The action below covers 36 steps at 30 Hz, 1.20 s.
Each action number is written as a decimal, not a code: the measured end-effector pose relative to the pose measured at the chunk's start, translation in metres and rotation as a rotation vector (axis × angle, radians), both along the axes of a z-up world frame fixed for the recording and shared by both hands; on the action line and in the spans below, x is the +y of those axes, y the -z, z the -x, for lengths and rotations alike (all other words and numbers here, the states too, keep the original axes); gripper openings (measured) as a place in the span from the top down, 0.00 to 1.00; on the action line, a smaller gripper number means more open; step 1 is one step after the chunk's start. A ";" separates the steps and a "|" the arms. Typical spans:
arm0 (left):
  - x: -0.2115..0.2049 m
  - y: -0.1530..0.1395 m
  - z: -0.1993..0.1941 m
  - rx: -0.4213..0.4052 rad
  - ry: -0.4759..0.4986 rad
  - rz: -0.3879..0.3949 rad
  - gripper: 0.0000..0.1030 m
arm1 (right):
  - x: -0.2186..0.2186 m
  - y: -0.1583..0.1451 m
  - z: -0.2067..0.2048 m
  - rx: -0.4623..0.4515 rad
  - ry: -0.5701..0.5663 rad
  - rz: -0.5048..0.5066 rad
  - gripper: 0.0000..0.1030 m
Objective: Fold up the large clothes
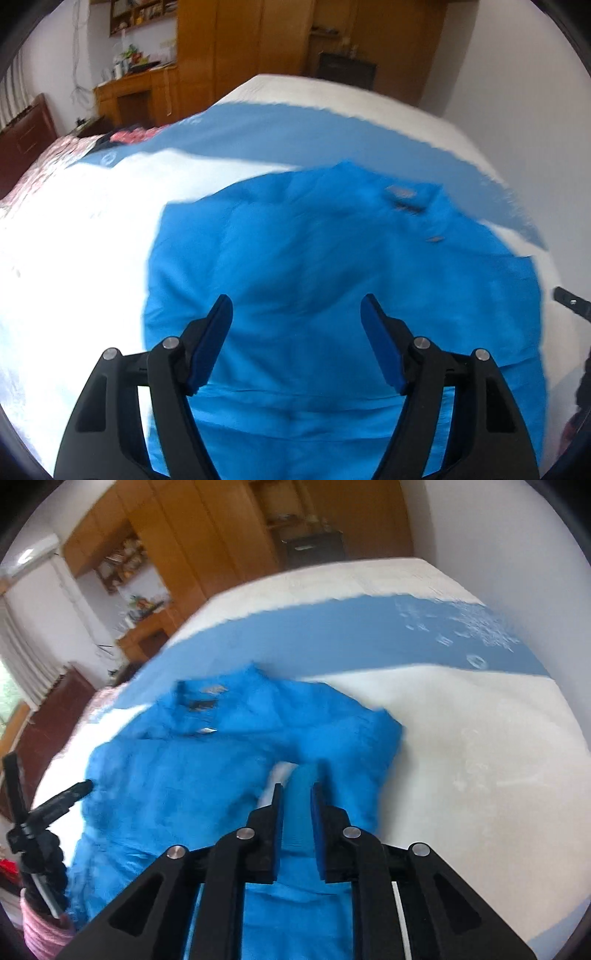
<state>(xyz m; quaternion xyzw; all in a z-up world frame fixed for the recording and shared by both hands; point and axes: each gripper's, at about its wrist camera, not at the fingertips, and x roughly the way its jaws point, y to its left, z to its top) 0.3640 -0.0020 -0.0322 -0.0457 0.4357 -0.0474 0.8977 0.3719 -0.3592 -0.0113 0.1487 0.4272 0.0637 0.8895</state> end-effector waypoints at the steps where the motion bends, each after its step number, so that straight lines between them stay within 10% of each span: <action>1: -0.011 -0.003 -0.003 -0.003 0.023 0.000 0.31 | 0.007 -0.002 -0.003 0.003 -0.024 -0.012 0.85; 14: -0.052 0.051 -0.037 0.077 0.107 -0.078 0.30 | 0.037 0.064 -0.049 0.134 -0.048 -0.058 0.95; 23: -0.064 0.018 0.005 0.014 0.137 -0.088 0.32 | 0.039 0.029 -0.010 0.061 -0.096 -0.057 0.88; 36: -0.065 0.056 -0.009 0.136 0.105 -0.089 0.30 | 0.048 0.066 -0.017 0.141 -0.108 -0.030 0.94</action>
